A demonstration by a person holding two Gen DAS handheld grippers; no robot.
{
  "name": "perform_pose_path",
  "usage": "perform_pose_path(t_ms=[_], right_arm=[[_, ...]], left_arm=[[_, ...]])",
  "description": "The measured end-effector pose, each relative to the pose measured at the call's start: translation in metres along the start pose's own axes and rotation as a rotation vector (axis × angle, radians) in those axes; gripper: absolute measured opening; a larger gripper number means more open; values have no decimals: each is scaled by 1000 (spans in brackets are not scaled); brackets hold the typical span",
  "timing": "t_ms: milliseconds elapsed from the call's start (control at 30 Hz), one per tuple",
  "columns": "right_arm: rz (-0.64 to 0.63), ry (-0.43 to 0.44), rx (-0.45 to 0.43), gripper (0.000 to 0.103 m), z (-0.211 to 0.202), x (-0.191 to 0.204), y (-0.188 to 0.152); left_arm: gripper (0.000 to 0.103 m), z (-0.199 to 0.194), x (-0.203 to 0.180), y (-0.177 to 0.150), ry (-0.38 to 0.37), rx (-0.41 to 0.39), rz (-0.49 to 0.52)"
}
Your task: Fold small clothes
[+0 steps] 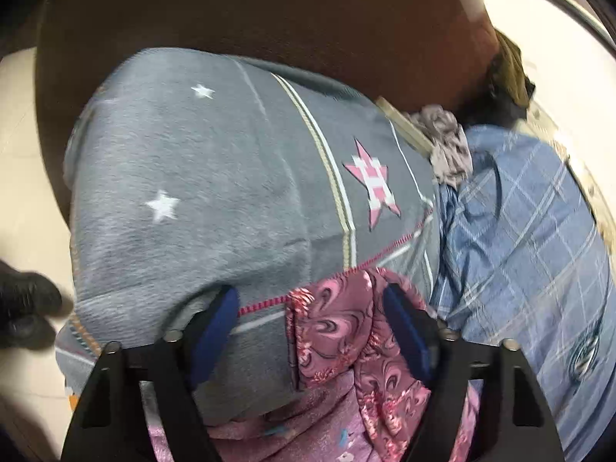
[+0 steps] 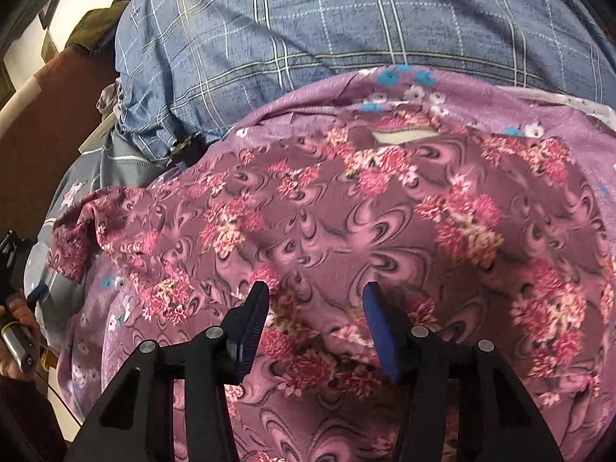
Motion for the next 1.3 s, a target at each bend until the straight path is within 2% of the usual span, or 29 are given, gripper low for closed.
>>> perform_pose_path(t_ms=[67, 167, 367, 433, 467, 500, 567, 667, 733, 800, 900, 1000, 1067, 1133, 1167, 1233, 1267, 1300], right_arm=[[-8, 0, 0, 53, 1, 1, -1], [-7, 5, 3, 53, 1, 1, -1], [6, 15, 8, 53, 2, -2, 0], [2, 14, 10, 52, 2, -2, -1], [0, 13, 10, 52, 2, -1, -1], [0, 13, 10, 51, 2, -2, -1], [4, 14, 10, 50, 1, -2, 0], [13, 19, 7, 50, 1, -3, 1], [17, 20, 3, 50, 1, -3, 2], [20, 27, -1, 50, 0, -2, 2], [20, 46, -8, 50, -1, 2, 3], [3, 62, -18, 50, -2, 7, 3], [-14, 77, -21, 51, -4, 12, 3], [-24, 72, -24, 52, -6, 13, 4], [-27, 70, -28, 53, -8, 13, 4], [-29, 73, -36, 53, -13, 11, 4], [-26, 74, -42, 53, -16, 8, 5], [-20, 74, -45, 53, -17, 6, 5]], left_arm=[[71, 8, -2, 1, -15, 24, 22], [71, 18, -15, 3, -17, 7, 95], [71, 32, -53, -1, 67, -115, 338], [62, 35, -60, -5, 69, -118, 381], [39, 38, -60, -5, 51, -90, 380], [20, 41, -59, -5, 25, -49, 363], [15, 42, -57, -6, -25, -12, 334], [9, 37, -64, -5, -110, 10, 349], [6, 26, -66, -8, -211, 57, 353], [0, 19, -74, -15, -313, 109, 358], [0, 6, -92, -34, -448, 199, 376], [0, -1, -110, -60, -539, 291, 417], [0, 0, -122, -68, -534, 306, 445], [1, -1, -119, -57, -469, 250, 427], [7, -1, -111, -49, -422, 214, 397], [30, -1, -88, -33, -320, 131, 318], [54, -4, -74, -26, -263, 84, 278], [67, -6, -59, -19, -205, 38, 237]])
Point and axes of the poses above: each gripper's, at about its wrist camera, not at the fingertips, and z roughly the way its jaws point, x to its left, y to its top, the point moved 1 cm from there along z, roughly the way its jaws point, and after that the axes turned 13 degrees about y, right-handed, at the moved point
